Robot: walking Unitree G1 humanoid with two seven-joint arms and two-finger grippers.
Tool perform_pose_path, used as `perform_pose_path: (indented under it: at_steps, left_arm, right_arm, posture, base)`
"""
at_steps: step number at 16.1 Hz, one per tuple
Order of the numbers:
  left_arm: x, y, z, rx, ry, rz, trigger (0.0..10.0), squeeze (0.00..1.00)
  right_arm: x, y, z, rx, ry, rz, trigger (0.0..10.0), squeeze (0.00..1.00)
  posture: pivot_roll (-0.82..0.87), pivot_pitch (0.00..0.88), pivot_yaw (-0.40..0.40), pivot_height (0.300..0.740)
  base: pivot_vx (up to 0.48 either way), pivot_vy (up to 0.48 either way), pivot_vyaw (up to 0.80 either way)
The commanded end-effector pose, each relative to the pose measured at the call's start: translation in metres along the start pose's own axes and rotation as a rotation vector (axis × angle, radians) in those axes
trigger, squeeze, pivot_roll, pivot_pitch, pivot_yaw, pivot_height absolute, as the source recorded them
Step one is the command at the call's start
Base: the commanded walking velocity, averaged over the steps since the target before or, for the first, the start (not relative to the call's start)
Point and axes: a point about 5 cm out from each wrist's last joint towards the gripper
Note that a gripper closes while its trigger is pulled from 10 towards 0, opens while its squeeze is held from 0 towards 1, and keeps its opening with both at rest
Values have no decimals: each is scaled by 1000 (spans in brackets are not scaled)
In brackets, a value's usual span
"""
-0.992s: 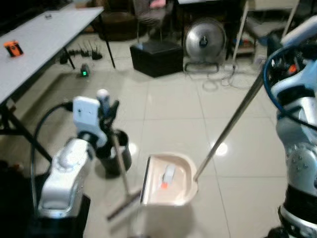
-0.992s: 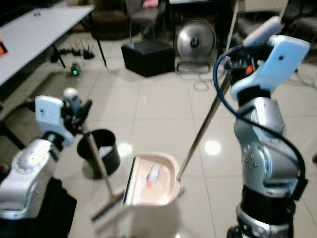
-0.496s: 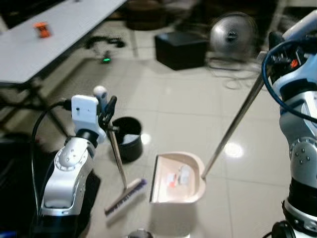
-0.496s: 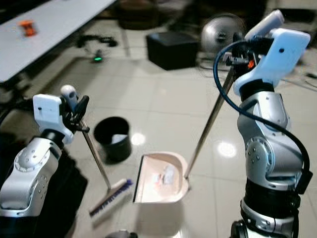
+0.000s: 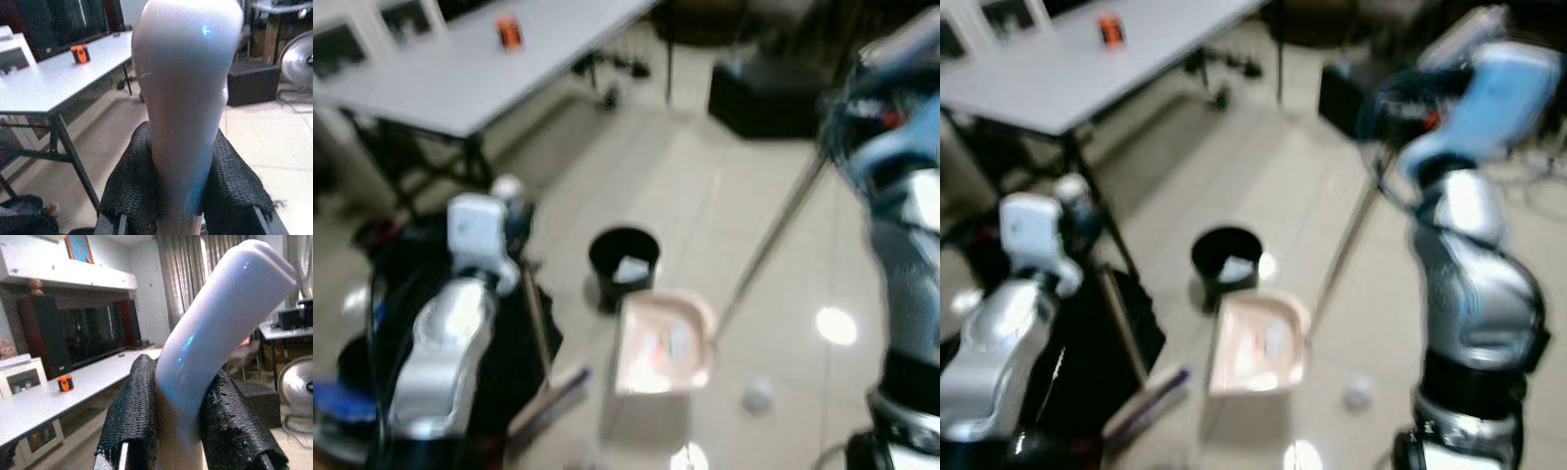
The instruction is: Sweep floor
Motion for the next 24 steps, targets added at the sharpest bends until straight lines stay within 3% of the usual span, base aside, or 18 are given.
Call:
perform_pose_path:
  at_steps: [1, 8, 18, 24]
  left_arm:
    - [-2, 8, -11, -4, -44, -45, 10000, 0]
    - [0, 0, -12, -4, -55, -25, 10000, 0]
    - [4, -8, -13, 6, -55, -5, 10000, 0]
    - [7, -9, -12, 7, -49, -2, 10000, 0]
  right_arm:
    - [1, 10, -11, 12, -39, -46, 10000, 0]
    - [-5, 26, -18, 32, -46, -117, 10000, 0]
    - [-10, 33, -25, 25, -70, -157, 10000, 0]
    - [-11, 31, -18, 36, -38, -152, 10000, 0]
  posture:
    - [-18, 0, 72, 740]
    - [-22, 0, 67, 740]
    - [-19, 0, 63, 740]
    - [-15, 0, 59, 740]
  base:
    - [341, 0, 0]
    - [339, 0, 0]
    - [342, 0, 0]
    - [341, 0, 0]
Point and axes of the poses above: a point about 5 cm out from each wrist's last joint towards the gripper, its own x axis pointing back from the gripper into the wrist, its own y axis along the axis of the wrist's last joint, z = x × y, and after that the axes turned 12 degrees about x, right-handed
